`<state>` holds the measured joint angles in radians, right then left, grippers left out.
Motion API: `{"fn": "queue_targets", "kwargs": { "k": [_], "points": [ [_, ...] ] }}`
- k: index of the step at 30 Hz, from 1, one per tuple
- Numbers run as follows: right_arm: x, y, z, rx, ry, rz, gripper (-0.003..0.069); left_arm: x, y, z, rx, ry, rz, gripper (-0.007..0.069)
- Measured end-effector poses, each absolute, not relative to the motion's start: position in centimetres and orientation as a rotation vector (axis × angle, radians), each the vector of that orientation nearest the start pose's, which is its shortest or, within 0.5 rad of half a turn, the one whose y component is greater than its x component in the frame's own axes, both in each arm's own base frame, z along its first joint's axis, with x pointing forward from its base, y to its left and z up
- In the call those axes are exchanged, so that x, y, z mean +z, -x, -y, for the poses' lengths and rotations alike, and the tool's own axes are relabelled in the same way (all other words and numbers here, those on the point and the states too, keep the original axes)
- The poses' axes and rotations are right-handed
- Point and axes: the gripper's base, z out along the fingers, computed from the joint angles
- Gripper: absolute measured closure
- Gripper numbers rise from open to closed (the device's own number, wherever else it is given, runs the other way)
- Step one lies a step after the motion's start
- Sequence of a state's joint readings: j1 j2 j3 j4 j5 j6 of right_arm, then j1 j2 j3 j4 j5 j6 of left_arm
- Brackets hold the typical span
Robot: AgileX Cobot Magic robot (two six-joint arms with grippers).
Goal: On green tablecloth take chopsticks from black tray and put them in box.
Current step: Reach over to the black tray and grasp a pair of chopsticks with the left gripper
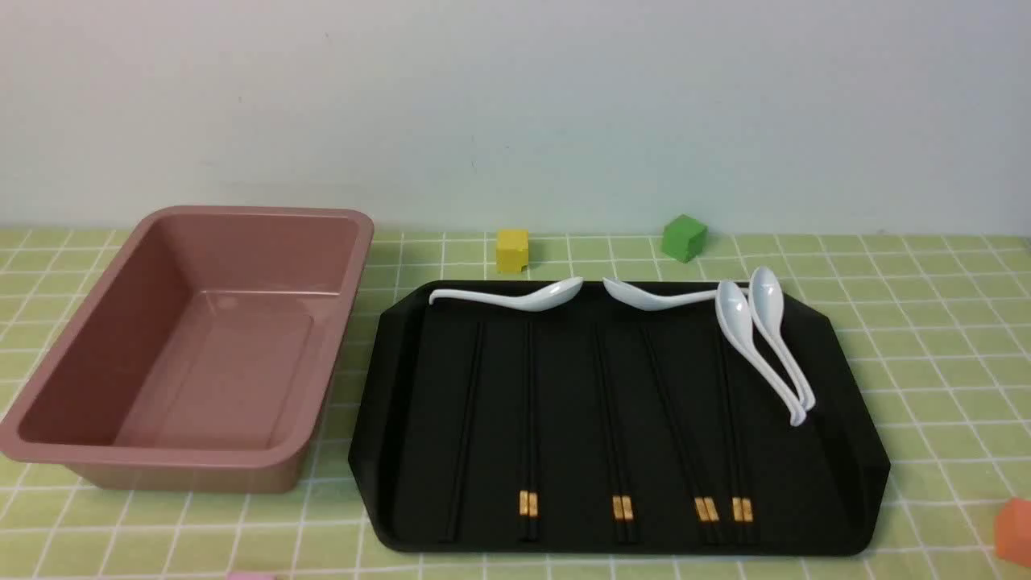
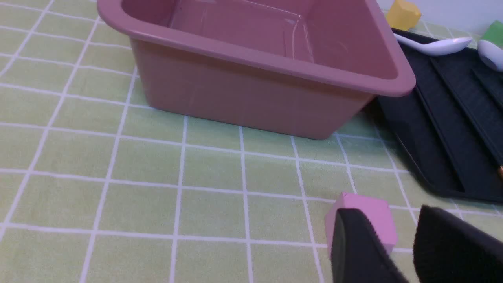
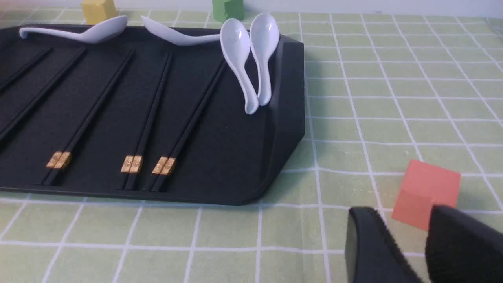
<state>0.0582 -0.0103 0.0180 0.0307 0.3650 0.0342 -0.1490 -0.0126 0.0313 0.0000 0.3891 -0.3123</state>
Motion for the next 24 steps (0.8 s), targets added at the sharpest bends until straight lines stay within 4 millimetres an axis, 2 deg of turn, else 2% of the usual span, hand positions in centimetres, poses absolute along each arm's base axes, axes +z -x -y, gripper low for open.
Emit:
{"fn": "queue_targets", "kwargs": {
  "k": [24],
  "points": [
    [17.48, -5.26, -0.4, 0.093, 0.004, -1.857, 0.0419, 16.84, -5.16, 0.74, -0.304, 0.149, -1.897, 0.0386]
  ]
}}
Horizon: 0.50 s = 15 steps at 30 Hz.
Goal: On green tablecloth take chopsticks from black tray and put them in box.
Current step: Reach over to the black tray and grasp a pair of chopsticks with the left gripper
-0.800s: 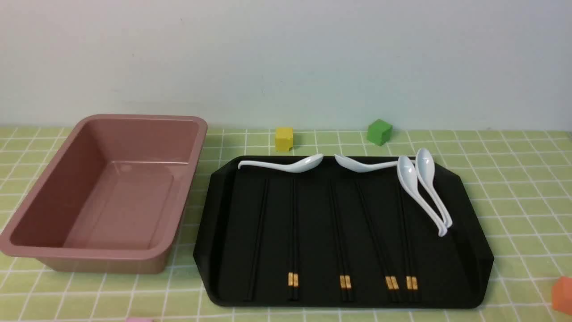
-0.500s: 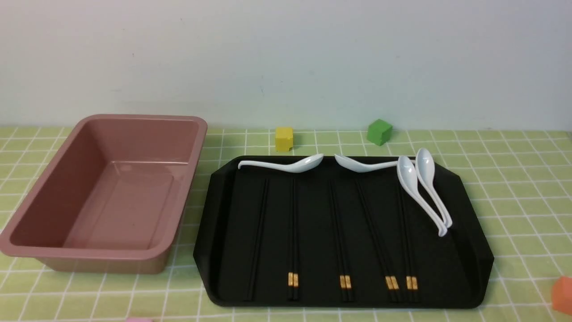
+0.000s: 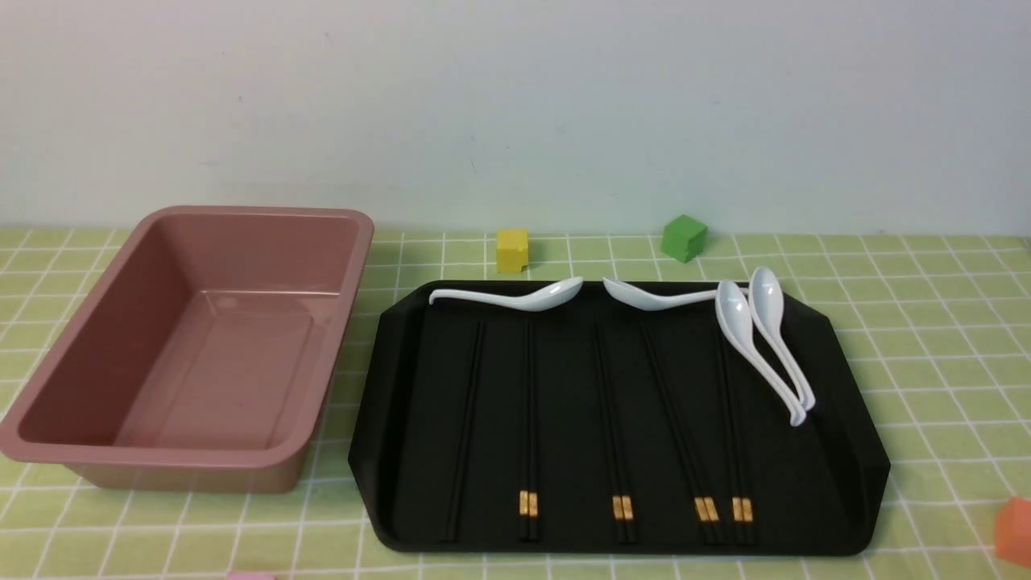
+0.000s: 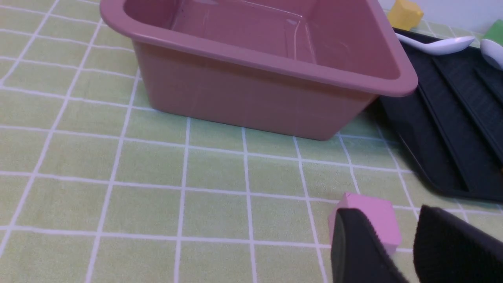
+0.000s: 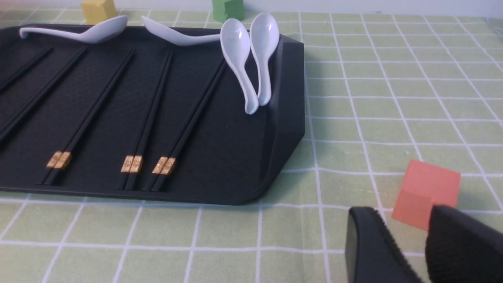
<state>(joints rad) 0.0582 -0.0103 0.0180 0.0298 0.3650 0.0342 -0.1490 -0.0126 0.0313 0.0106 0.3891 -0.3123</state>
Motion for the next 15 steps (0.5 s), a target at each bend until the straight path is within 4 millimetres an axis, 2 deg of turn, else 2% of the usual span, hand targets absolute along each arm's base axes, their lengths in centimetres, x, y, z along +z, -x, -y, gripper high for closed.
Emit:
{"fn": "queue_targets", "kwargs": {
  "k": [15],
  "points": [
    [17.48, -5.26, -0.4, 0.093, 0.004, -1.857, 0.0419, 16.87, -5.16, 0.78, -0.316, 0.158, -1.894, 0.0386]
  ]
}}
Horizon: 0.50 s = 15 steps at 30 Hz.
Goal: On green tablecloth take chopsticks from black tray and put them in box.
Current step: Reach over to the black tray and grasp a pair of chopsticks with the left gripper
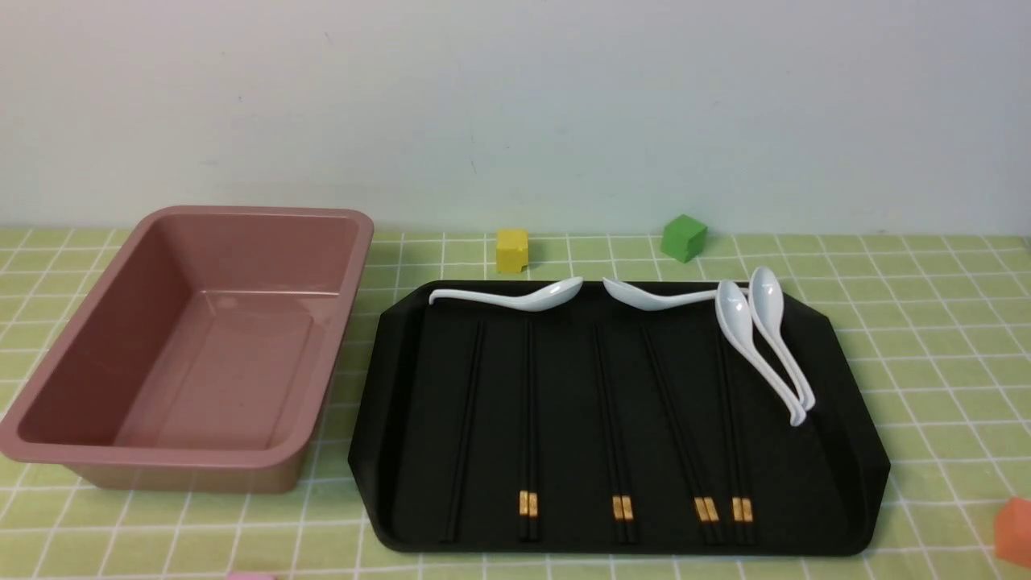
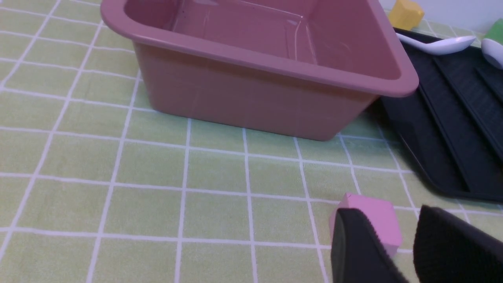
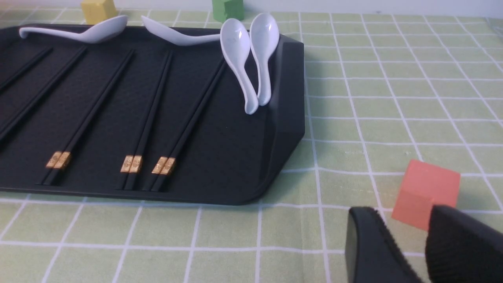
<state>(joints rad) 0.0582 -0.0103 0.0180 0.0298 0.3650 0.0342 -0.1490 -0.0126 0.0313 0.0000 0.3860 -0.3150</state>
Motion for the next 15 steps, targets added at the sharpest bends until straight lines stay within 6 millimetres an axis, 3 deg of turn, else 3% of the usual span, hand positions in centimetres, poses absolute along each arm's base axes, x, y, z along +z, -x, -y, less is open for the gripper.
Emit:
{"fn": "queue_targets", "kwargs": {
  "k": [3, 6, 8, 9, 11, 15],
  "points": [
    [17.5, -5.3, -0.4, 0.093, 0.004, -1.857, 0.0419, 16.9, -5.1, 1.1, -0.471, 0.292, -1.89, 0.0386],
    [17.5, -5.3, -0.4, 0.093, 0.004, -1.857, 0.0419, 17.0, -5.0, 1.8, -0.764, 0.557, -1.859, 0.0386],
    [17.5, -5.3, -0.4, 0.093, 0.004, -1.857, 0.0419, 17.4, -4.9, 2.5, -1.09, 0.851, -1.785, 0.0386],
    [17.5, -5.3, -0.4, 0.093, 0.004, -1.857, 0.0419, 17.5, -4.9, 2.6, -1.139, 0.895, -1.769, 0.0386],
    [17.5, -5.3, -0.4, 0.092, 0.005, -1.857, 0.0419, 18.0, -4.8, 3.1, -1.398, 1.126, -1.664, 0.0386],
    [17.5, -5.3, -0.4, 0.092, 0.005, -1.857, 0.0419, 18.5, -4.8, 3.3, -1.585, 1.279, -1.555, 0.0386]
  ]
}}
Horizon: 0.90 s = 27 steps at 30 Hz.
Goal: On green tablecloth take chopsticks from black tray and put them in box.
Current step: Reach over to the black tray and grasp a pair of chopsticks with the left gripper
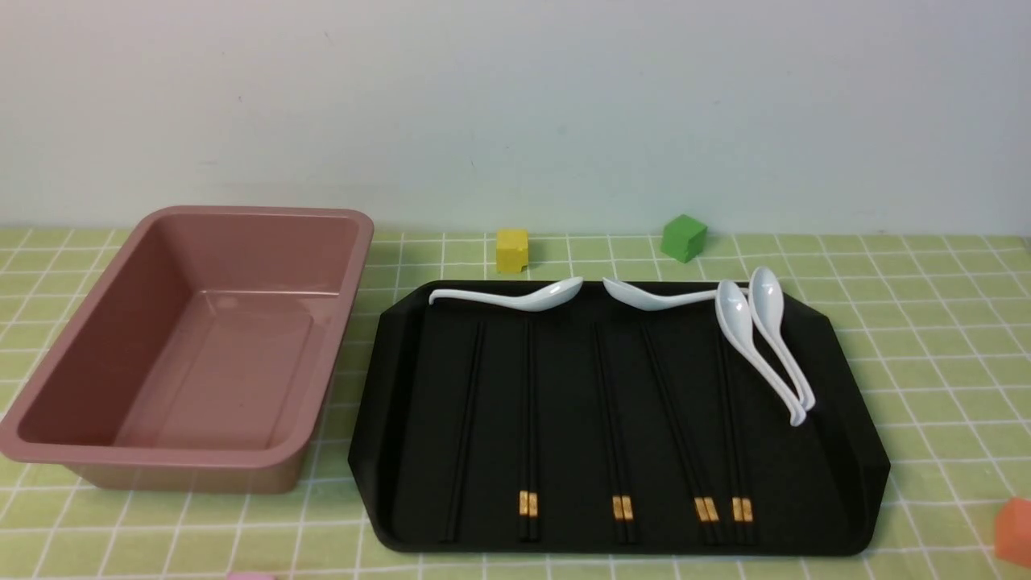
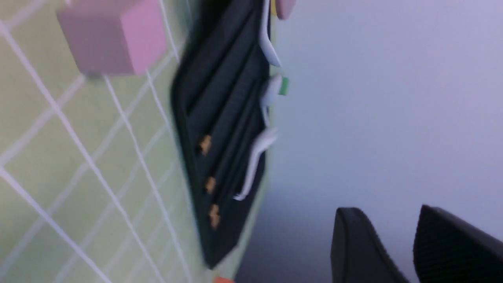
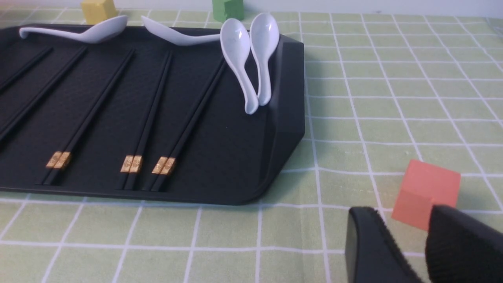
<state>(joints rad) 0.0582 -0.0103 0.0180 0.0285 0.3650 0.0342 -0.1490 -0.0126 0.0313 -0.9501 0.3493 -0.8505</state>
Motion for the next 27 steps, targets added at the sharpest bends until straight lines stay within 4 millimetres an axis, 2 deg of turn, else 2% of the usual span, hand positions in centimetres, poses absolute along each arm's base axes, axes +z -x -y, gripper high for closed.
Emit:
{"fn": "queue_targets", "kwargs": {
  "k": [2, 4, 7, 8, 9, 10, 11, 12, 13, 15, 17, 20, 21, 23, 24, 25, 26, 27],
  "points": [
    [17.5, -5.3, -0.4, 0.093, 0.004, -1.857, 0.0419, 19.0, -4.9, 3.1, -1.683, 1.356, -1.444, 0.0386],
    [17.5, -5.3, -0.4, 0.093, 0.004, -1.857, 0.0419, 19.7, -5.0, 2.9, -1.716, 1.353, -1.372, 0.0387],
    [17.5, -5.3, -0.4, 0.093, 0.004, -1.857, 0.0419, 22.8, -4.7, 2.5, -1.684, 1.18, -1.305, 0.0419],
    [17.5, -5.3, -0.4, 0.093, 0.004, -1.857, 0.0419, 24.9, -4.2, 2.3, -1.654, 1.066, -1.274, 0.0453],
    [17.5, -5.3, -0.4, 0.093, 0.004, -1.857, 0.0419, 25.8, -4.0, 2.3, -1.637, 1.018, -1.265, 0.047],
    [17.5, -5.3, -0.4, 0.093, 0.004, -1.857, 0.0419, 27.6, -3.8, 2.3, -1.588, 0.924, -1.268, 0.0509],
    [17.5, -5.3, -0.4, 0.093, 0.004, -1.857, 0.0419, 28.1, -3.7, 2.3, -1.579, 0.906, -1.27, 0.0515],
    [17.5, -5.3, -0.4, 0.093, 0.004, -1.857, 0.0419, 29.8, -4.0, 2.6, -1.476, 0.783, -1.346, 0.0569],
    [17.5, -5.3, -0.4, 0.093, 0.004, -1.857, 0.0419, 30.6, -4.3, 2.9, -1.424, 0.728, -1.395, 0.0594],
    [17.5, -5.3, -0.4, 0.093, 0.004, -1.857, 0.0419, 32.0, -6.1, 4.0, -1.281, 0.58, -1.628, 0.0637],
    [17.5, -5.3, -0.4, 0.093, 0.004, -1.857, 0.0419, 32.4, -8.0, 4.9, -1.184, 0.492, -1.844, 0.0637],
    [17.5, -5.3, -0.4, 0.093, 0.004, -1.857, 0.0419, 32.1, -12.6, 6.0, -0.965, 0.358, -2.293, 0.0637],
    [17.5, -5.3, -0.4, 0.093, 0.004, -1.857, 0.0419, 32.0, -13.5, 6.1, -0.924, 0.336, -2.37, 0.0637],
    [17.5, -5.3, -0.4, 0.093, 0.004, -1.857, 0.0419, 31.8, -17.2, 6.5, -0.803, 0.272, -2.619, 0.0637],
    [17.5, -5.3, -0.4, 0.093, 0.004, -1.857, 0.0419, 31.8, -19.0, 6.8, -0.78, 0.264, -2.683, 0.0637],
    [17.5, -5.3, -0.4, 0.093, 0.004, -1.857, 0.0419, 31.8, -19.3, 6.9, -0.777, 0.257, -2.702, 0.0637],
    [17.5, -5.3, -0.4, 0.093, 0.004, -1.857, 0.0419, 31.7, -21.5, 7.6, -0.751, 0.225, -2.759, 0.0637],
    [17.5, -5.3, -0.4, 0.093, 0.004, -1.857, 0.0419, 31.7, -22.8, 8.3, -0.741, 0.199, -2.782, 0.0637]
  ]
}}
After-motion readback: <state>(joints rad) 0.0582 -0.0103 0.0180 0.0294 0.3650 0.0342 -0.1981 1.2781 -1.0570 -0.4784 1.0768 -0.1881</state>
